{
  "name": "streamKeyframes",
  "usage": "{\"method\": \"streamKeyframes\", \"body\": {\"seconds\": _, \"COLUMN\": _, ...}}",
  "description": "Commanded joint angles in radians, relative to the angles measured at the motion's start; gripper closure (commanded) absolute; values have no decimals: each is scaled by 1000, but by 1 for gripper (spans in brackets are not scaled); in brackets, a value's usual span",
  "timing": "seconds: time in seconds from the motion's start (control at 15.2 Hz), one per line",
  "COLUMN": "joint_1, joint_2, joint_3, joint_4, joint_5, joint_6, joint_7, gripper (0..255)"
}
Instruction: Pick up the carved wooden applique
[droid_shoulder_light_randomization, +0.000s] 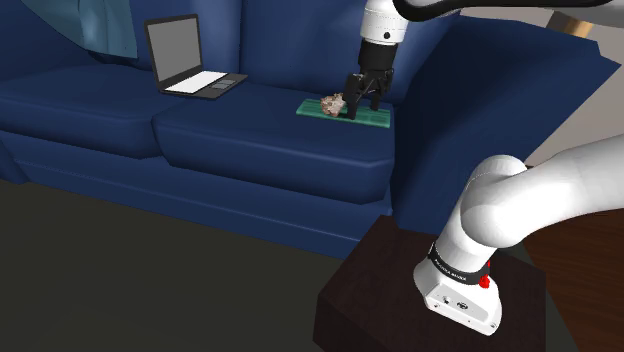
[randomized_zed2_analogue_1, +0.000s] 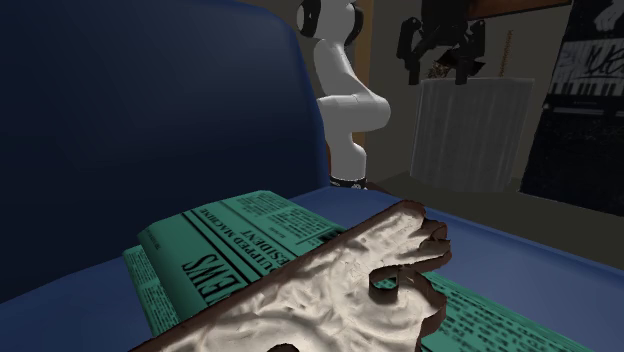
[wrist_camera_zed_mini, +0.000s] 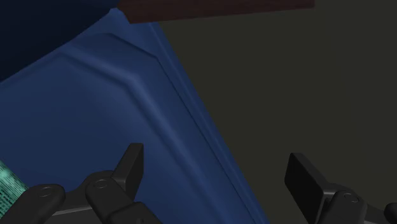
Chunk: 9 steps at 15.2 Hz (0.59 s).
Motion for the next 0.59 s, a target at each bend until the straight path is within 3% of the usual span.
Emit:
{"method": "streamKeyframes", "body": {"seconds": 0.0, "joint_1": 0, "joint_2": 0, "joint_3": 0, "joint_4": 0, "joint_5": 0, "joint_6": 0, "joint_7": 0, "gripper": 0}}
{"method": "streamKeyframes", "body": {"seconds": 0.53, "joint_1": -81, "joint_2": 236, "joint_3": -59, "joint_4": 72, "joint_5": 5, "joint_6": 220, "joint_7": 90, "gripper": 0}}
